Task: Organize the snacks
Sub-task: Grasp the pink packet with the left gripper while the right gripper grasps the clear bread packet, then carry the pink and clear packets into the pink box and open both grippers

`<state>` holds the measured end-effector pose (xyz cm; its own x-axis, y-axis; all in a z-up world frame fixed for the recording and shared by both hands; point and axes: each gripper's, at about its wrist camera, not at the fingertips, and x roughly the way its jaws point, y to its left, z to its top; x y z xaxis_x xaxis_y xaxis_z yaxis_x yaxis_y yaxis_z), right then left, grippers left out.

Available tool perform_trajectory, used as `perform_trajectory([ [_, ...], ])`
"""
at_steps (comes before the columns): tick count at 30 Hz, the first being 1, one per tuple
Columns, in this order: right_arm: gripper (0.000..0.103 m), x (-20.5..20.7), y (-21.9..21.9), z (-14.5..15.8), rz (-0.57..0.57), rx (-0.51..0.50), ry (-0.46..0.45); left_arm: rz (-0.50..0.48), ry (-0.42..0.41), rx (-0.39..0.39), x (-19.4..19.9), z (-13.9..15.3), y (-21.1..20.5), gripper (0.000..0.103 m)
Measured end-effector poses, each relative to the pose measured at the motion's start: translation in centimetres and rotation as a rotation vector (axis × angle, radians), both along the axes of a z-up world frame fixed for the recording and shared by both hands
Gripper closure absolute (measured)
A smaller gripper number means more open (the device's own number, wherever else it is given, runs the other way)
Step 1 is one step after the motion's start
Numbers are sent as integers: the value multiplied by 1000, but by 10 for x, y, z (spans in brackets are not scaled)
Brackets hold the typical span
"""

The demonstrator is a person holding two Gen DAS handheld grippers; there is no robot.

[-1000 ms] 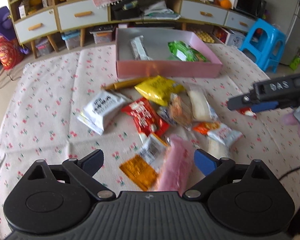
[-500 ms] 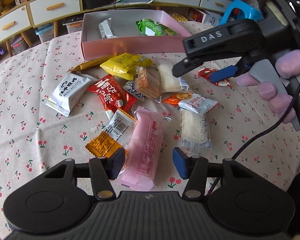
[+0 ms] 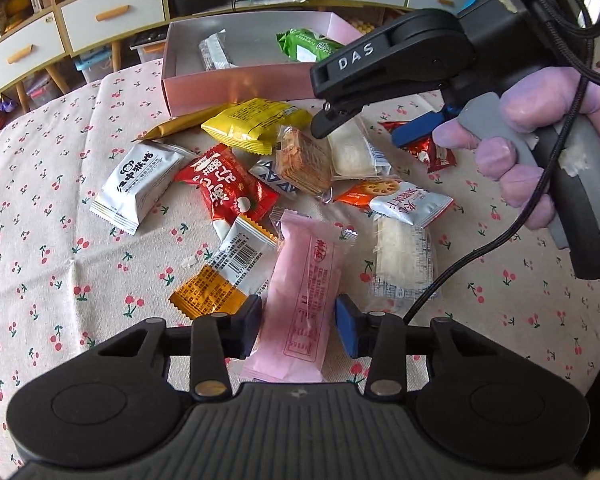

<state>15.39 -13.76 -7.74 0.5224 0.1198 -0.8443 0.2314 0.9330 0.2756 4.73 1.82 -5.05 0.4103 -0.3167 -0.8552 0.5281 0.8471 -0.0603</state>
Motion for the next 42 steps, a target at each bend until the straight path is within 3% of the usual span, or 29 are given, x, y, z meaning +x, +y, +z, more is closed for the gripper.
perform_trajectory([
  [4, 41, 1, 0, -6, 1, 1, 12, -1, -4, -1, 0, 0, 0, 68],
  [6, 55, 1, -1, -7, 4, 10, 24, 7, 0, -9, 0, 1, 2, 68],
  [9, 67, -1, 0, -7, 16, -16, 38, 21, 0, -21, 2, 3, 5, 69],
  [19, 72, -10, -6, 0, 38, 5, 49, 73, -4, -78, 7, 15, 13, 70],
  [28, 72, -20, -28, 15, -7, 164, 44, 146, 9, -154, 17, 29, 20, 70],
  [42, 72, -6, -51, 35, -61, 291, -36, 278, -20, -243, 91, 50, 0, 70],
])
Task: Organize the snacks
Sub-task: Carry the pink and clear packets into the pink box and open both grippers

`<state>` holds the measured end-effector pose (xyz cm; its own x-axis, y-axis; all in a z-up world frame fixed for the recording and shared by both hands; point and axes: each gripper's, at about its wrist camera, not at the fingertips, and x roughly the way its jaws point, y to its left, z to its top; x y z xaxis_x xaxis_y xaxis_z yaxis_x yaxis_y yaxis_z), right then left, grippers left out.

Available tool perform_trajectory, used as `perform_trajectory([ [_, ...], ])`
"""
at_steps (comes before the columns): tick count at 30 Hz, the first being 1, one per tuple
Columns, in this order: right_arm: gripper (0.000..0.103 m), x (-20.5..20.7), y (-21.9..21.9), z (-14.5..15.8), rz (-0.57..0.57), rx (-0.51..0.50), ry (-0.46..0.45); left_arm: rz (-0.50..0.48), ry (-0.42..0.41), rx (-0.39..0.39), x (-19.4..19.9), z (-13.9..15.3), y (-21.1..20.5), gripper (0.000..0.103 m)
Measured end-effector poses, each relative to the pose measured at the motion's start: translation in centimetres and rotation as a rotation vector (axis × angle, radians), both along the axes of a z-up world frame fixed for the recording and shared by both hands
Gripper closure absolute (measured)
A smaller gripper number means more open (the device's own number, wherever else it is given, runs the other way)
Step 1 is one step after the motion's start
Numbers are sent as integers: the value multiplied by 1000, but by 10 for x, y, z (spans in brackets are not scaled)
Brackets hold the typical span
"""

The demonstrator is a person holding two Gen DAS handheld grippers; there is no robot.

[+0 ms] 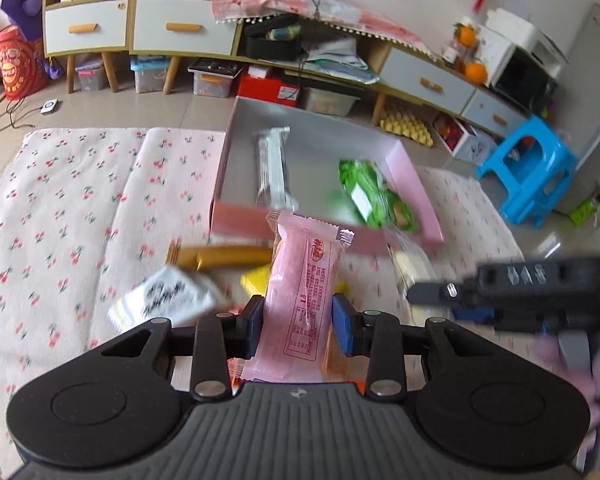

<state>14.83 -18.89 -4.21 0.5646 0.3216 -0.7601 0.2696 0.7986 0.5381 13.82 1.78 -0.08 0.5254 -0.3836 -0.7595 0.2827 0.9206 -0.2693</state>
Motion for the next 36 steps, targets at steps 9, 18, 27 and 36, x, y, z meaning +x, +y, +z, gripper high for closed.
perform_trajectory([
  [9, 72, 13, -34, 5, -72, 103, -92, 50, 4, -34, 52, -1, -27, 70],
  [18, 72, 19, -62, -3, -157, 164, -162, 105, 2, -80, 83, -10, -43, 69],
  [27, 72, 29, -66, -4, -143, 138, -208, 151, -32, -104, 81, -11, -36, 42],
  [36, 72, 77, -43, -4, -37, 42, -224, 139, -39, -68, 80, -5, -21, 35],
])
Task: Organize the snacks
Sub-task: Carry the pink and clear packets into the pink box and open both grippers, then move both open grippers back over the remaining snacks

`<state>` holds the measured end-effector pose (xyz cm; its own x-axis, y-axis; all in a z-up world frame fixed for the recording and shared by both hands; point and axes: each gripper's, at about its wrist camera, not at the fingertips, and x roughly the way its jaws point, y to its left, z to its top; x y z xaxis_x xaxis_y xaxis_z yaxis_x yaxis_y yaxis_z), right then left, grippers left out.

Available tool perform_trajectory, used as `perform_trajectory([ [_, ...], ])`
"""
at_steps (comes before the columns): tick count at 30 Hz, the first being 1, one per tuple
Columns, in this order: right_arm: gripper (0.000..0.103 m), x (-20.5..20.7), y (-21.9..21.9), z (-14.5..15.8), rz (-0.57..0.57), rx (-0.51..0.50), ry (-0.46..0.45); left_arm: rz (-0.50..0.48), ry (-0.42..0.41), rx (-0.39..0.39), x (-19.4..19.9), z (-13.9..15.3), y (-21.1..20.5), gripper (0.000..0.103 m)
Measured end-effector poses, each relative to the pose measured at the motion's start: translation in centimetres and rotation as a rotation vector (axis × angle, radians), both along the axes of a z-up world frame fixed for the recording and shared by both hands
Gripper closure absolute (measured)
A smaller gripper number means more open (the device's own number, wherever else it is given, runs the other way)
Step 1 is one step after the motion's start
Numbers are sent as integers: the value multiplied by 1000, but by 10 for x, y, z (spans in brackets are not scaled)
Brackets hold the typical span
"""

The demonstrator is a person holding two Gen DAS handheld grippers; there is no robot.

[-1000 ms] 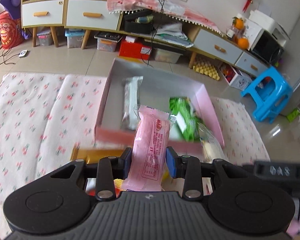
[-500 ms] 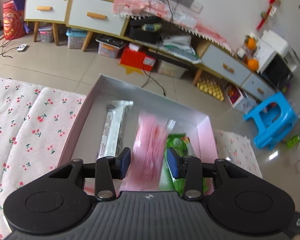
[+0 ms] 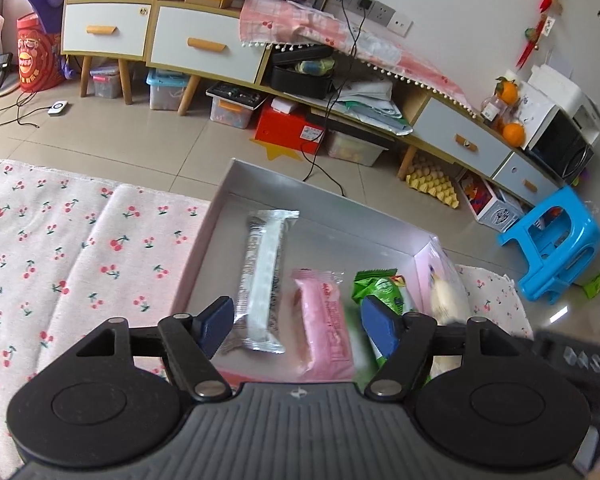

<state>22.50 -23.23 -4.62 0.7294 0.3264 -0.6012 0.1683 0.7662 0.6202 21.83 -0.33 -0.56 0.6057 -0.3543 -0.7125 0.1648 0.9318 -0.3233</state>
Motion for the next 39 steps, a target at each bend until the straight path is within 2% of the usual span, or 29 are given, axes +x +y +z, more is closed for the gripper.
perform_trajectory([
  [7, 72, 41, 9, -1, 21, -5, 11, -34, -28, 52, 1, -4, 11, 32],
  [14, 69, 66, 24, -7, 42, -24, 14, -39, -32, 60, 2, -11, 21, 31],
  [16, 60, 64, 26, -5, 19, -43, 1, -36, -28, 62, 2, -12, 22, 30],
  [17, 46, 62, 27, -4, 15, -46, 4, -34, -27, 62, 1, -12, 23, 30],
  [18, 38, 60, 27, -3, 10, -51, 5, -32, -27, 62, 0, -13, 24, 30],
  [22, 36, 49, 27, 5, 28, -57, 8, -32, -31, 67, -5, -11, 26, 26],
  [26, 28, 31, 25, 19, 23, -71, -3, -34, -46, 67, -16, -6, 27, 21],
  [28, 28, 23, 23, 27, 19, -75, -4, -37, -48, 71, -22, -2, 26, 16],
  [30, 21, 12, 21, 32, 13, -84, 4, -42, -49, 75, -30, 1, 27, 13],
  [36, 16, -20, 19, 45, 8, -135, 13, -50, -51, 96, -51, 8, 28, 2],
  [39, 13, -35, 20, 47, 12, -162, 26, -58, -38, 111, -60, 9, 29, 1],
])
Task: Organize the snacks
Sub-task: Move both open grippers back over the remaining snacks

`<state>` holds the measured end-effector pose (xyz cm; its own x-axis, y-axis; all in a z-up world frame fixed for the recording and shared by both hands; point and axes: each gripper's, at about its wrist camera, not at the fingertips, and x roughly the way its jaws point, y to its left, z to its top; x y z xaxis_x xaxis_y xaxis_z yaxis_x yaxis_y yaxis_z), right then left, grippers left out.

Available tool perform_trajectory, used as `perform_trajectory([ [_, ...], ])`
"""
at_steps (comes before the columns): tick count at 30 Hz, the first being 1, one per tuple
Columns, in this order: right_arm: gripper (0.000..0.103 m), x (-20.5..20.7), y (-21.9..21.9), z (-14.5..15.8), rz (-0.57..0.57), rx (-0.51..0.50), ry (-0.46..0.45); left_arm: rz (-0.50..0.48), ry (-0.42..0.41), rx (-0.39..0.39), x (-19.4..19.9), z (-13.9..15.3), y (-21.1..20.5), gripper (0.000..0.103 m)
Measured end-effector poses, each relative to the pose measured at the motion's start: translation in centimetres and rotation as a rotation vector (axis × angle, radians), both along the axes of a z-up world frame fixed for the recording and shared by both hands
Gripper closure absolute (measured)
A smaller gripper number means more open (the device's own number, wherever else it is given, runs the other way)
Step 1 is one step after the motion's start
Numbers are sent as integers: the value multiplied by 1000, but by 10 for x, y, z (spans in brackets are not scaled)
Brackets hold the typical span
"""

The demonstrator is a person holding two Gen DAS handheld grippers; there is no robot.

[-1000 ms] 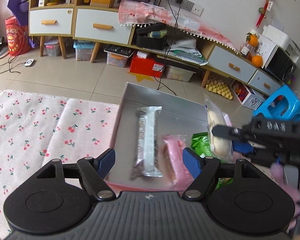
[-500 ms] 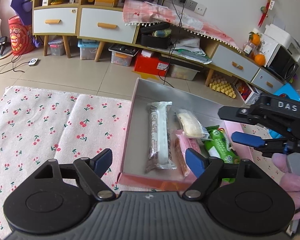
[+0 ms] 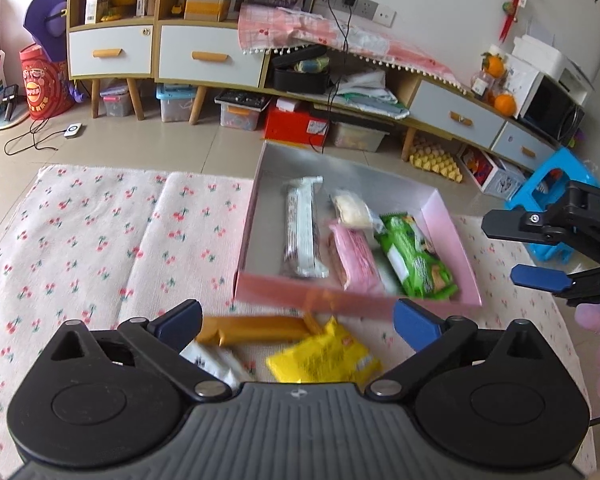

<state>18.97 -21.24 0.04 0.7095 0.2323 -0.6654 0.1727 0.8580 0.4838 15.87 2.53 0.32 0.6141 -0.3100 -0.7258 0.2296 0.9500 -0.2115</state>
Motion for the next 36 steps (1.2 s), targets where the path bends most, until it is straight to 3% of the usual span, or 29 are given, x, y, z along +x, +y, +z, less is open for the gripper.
perform_trajectory([
  [7, 13, -29, 4, -1, 27, -59, 31, 15, 41, 38, -14, -3, 4, 1],
  [14, 10, -60, 6, -10, 54, -57, 58, 4, 85, 68, -30, -13, 11, 1],
  [26, 9, -90, 28, -42, 169, -214, 78, -87, 49, 144, -66, -40, 32, 1],
  [36, 9, -111, 38, -54, 254, -243, 71, -211, -44, 192, -92, -58, 34, 1],
])
